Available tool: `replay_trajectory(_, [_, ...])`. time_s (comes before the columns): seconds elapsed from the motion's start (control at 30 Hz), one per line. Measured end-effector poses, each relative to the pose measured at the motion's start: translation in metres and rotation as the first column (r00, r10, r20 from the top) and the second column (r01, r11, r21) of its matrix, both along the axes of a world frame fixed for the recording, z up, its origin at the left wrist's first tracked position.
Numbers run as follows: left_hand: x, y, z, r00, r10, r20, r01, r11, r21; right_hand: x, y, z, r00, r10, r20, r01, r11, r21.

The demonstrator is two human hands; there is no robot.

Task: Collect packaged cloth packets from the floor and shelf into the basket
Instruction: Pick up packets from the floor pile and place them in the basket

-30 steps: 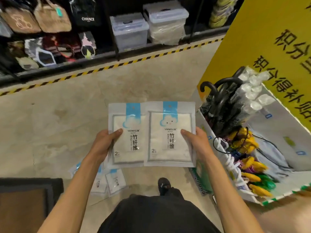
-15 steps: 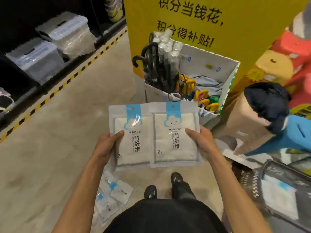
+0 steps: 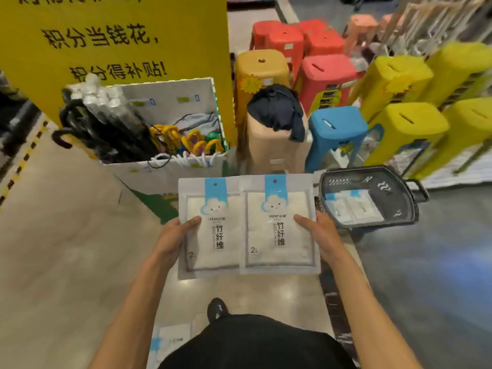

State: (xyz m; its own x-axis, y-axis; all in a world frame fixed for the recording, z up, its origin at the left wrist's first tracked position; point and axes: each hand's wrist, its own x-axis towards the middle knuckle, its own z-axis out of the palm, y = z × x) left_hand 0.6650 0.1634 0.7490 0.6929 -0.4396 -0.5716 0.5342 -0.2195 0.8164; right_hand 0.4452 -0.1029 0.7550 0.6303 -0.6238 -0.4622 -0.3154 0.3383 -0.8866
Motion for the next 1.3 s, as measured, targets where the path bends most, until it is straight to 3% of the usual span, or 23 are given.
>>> replay_trajectory(0.33, [-0.165,-0.170,-0.015,0.965,-0.261,-0.028,0.262,0.964,0.047,-0.226,-0.100,-0.015,0.955,-0.286,-0.080,0.289,0.957,0.033])
replay_trajectory(0.6, [-0.252,-0.262,-0.016,0.911,-0.408,-0.063,0.412,0.909,0.060,-0.343,-0.143,-0.008,0.893,-0.442,-0.092,0.446,0.894,0.037])
replay_trajectory(0.97, [-0.294,-0.378,-0.041,0.845,-0.529,-0.078,0.533,0.844,0.059,-0.395,-0.214,-0.028,0.805,-0.577,-0.135,0.590,0.803,0.086])
replay_trajectory(1.3, [-0.308,-0.491,-0.058,0.893,-0.423,-0.152,0.433,0.901,0.038,-0.404,-0.345,-0.026,0.818,-0.540,-0.199,0.551,0.834,0.003])
